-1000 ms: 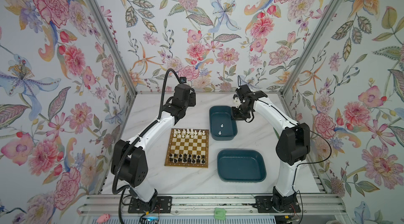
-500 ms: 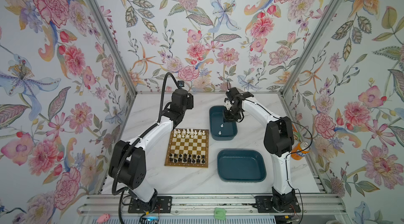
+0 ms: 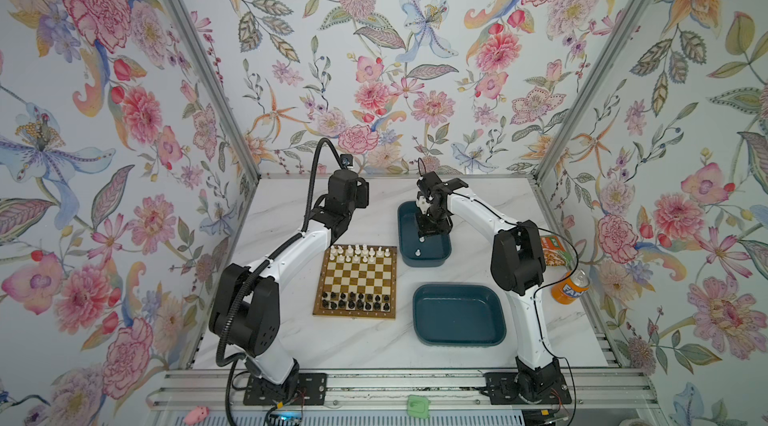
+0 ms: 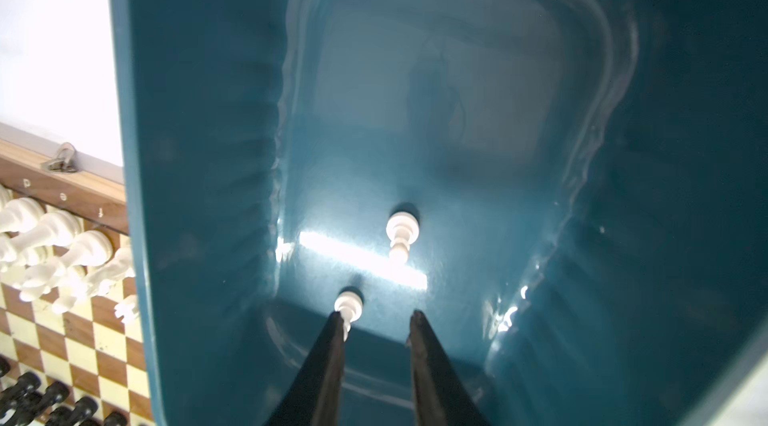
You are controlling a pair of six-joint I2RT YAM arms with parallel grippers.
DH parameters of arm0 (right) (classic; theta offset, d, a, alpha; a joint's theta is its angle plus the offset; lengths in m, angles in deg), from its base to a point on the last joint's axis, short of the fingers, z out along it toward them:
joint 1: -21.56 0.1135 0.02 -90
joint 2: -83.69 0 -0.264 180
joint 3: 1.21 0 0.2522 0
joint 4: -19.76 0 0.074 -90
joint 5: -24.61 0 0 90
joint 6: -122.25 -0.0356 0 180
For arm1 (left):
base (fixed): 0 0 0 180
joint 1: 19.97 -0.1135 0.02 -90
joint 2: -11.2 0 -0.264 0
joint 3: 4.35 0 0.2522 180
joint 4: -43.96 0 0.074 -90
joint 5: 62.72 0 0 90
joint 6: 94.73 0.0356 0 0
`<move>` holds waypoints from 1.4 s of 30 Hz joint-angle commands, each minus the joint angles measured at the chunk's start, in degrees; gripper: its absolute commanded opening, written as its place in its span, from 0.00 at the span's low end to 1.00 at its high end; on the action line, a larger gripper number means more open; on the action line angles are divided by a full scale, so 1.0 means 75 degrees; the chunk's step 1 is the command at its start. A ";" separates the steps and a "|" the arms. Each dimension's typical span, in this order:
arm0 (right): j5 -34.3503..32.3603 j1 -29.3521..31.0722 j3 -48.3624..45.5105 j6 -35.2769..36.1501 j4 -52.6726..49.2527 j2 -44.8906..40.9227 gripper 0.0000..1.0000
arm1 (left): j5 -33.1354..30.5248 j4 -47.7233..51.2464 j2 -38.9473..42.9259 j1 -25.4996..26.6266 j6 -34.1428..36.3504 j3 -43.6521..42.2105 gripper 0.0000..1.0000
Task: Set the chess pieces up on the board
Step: 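Raise the left gripper off the board while the right gripper moves over the farther tub, then lower the right gripper into the farther tub and close it on a white pawn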
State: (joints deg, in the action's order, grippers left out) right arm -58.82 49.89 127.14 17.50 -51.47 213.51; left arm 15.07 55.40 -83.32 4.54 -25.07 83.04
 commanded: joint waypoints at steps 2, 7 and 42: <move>-0.0276 0.0019 0.0220 -0.0096 -0.0200 0.0313 0.29 | 0.0173 -0.0226 -0.0077 -0.0116 0.0099 -0.0146 0.69; -0.0357 0.0026 0.0312 -0.0079 -0.0200 0.0448 0.28 | 0.0379 -0.0344 -0.0054 -0.0136 0.0075 -0.0201 0.69; -0.0428 0.0018 0.0879 0.0097 -0.0512 0.1028 0.20 | 0.0476 -0.0294 -0.0171 -0.0229 0.0063 -0.0020 0.69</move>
State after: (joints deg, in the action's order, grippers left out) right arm -61.18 49.87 132.69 17.55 -53.40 220.57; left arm 18.07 53.41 -84.06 3.53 -25.07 82.28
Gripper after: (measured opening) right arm 0.205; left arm 0.694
